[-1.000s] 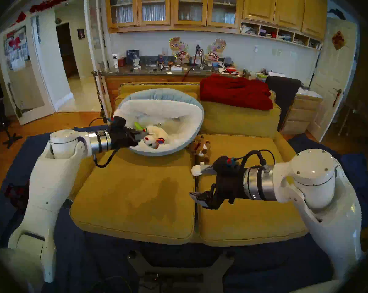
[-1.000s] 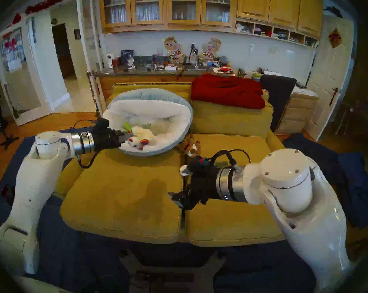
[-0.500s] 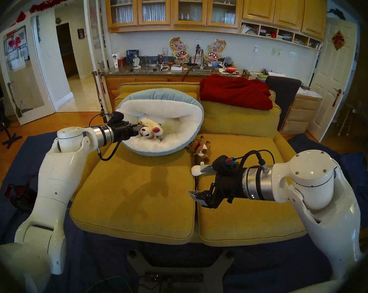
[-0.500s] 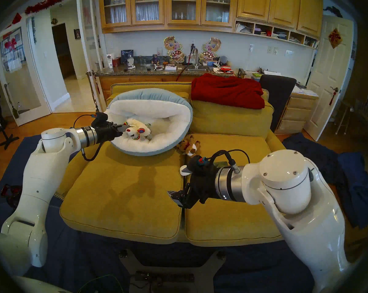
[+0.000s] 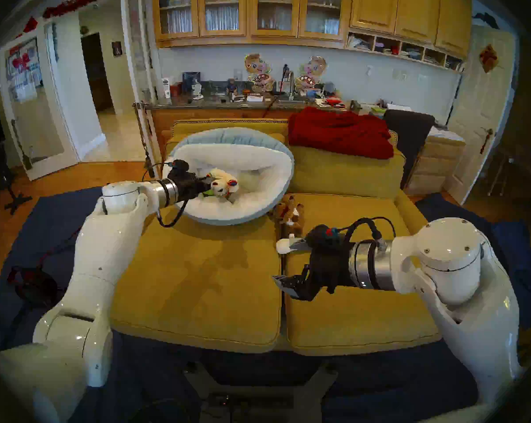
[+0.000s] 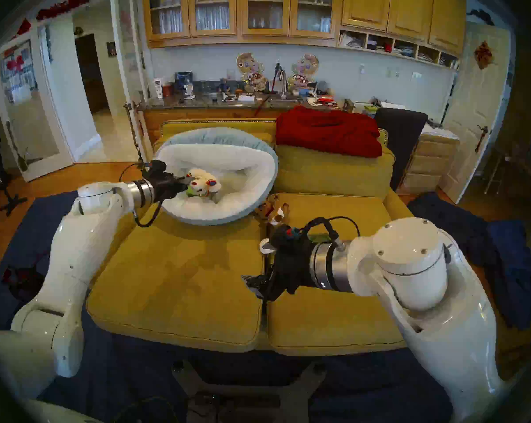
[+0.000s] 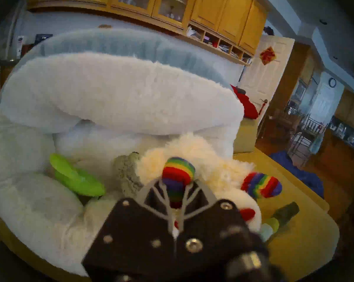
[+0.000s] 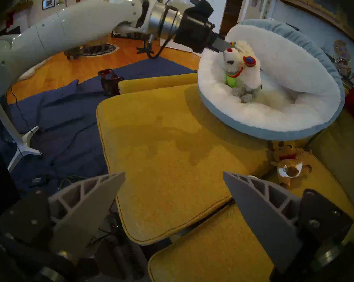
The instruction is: Put toys into dog bed
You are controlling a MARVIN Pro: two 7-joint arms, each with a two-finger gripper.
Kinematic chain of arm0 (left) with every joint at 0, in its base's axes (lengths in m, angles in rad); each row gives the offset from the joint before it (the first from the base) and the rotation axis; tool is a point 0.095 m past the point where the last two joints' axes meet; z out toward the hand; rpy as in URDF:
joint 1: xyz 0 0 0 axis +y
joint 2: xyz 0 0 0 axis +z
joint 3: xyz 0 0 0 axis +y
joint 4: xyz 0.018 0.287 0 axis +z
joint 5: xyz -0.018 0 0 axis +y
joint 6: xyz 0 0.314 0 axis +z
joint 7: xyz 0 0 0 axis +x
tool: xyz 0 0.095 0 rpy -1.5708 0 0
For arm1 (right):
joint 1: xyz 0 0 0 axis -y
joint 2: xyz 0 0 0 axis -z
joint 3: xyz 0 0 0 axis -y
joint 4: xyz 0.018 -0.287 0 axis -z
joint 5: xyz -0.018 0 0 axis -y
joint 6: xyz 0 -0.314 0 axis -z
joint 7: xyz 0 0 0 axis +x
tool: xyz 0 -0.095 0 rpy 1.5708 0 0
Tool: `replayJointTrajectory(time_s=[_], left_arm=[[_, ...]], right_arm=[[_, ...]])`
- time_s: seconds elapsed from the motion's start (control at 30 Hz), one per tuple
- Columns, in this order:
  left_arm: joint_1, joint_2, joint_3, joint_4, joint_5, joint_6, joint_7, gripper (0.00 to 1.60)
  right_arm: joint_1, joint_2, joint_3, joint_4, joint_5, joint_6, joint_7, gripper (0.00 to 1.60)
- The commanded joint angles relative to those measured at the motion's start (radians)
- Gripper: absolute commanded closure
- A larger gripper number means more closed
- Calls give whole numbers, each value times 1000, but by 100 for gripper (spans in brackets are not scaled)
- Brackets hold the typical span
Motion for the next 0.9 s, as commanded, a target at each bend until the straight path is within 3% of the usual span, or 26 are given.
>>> replayJointTrajectory(time_s=[0.0, 0.87], left_arm=[[-105, -46, 4, 37, 3, -10, 32, 160], [-258, -148, 33, 310, 7, -14, 155, 160]], right_arm=[[6, -4, 3, -18, 2, -4, 0, 0], [1, -13, -3, -18, -10, -4, -6, 0]])
